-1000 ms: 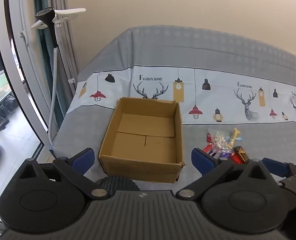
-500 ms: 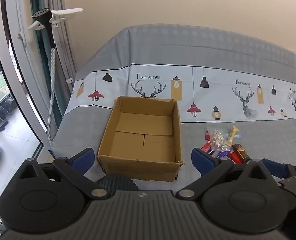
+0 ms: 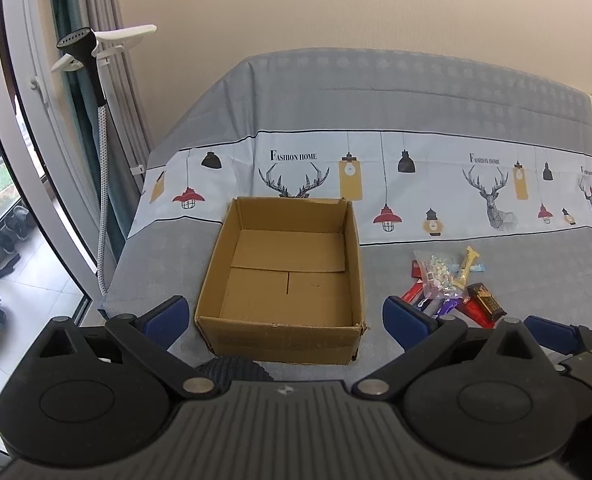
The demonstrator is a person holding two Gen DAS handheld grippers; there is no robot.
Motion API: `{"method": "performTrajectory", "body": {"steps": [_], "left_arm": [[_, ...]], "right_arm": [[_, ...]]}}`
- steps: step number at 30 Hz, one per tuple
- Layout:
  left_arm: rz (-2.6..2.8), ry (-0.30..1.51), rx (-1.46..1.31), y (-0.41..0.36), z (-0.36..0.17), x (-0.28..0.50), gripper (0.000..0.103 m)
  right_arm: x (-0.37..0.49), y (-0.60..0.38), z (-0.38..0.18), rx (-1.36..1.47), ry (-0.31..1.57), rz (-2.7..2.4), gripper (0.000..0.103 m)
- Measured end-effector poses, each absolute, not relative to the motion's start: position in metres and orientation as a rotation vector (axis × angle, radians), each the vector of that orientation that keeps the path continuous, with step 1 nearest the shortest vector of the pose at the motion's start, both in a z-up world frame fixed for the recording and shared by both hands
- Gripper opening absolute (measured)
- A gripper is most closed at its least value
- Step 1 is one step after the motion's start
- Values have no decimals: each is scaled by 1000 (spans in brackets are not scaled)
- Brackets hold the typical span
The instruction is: Organize snacks
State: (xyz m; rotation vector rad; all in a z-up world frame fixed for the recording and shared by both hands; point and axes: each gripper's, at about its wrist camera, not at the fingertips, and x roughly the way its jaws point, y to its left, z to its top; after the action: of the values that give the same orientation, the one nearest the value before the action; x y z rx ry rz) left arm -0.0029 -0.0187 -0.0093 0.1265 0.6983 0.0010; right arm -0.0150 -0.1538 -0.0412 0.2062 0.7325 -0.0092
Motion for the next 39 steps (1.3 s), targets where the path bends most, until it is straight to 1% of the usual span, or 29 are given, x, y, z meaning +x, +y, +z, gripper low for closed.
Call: {"method": "performTrajectory", "body": {"steps": [39], "left_arm": [[22, 708, 116, -8, -10, -10, 103]], "right_arm": [[-17, -149, -45, 191, 741, 33, 103]]}}
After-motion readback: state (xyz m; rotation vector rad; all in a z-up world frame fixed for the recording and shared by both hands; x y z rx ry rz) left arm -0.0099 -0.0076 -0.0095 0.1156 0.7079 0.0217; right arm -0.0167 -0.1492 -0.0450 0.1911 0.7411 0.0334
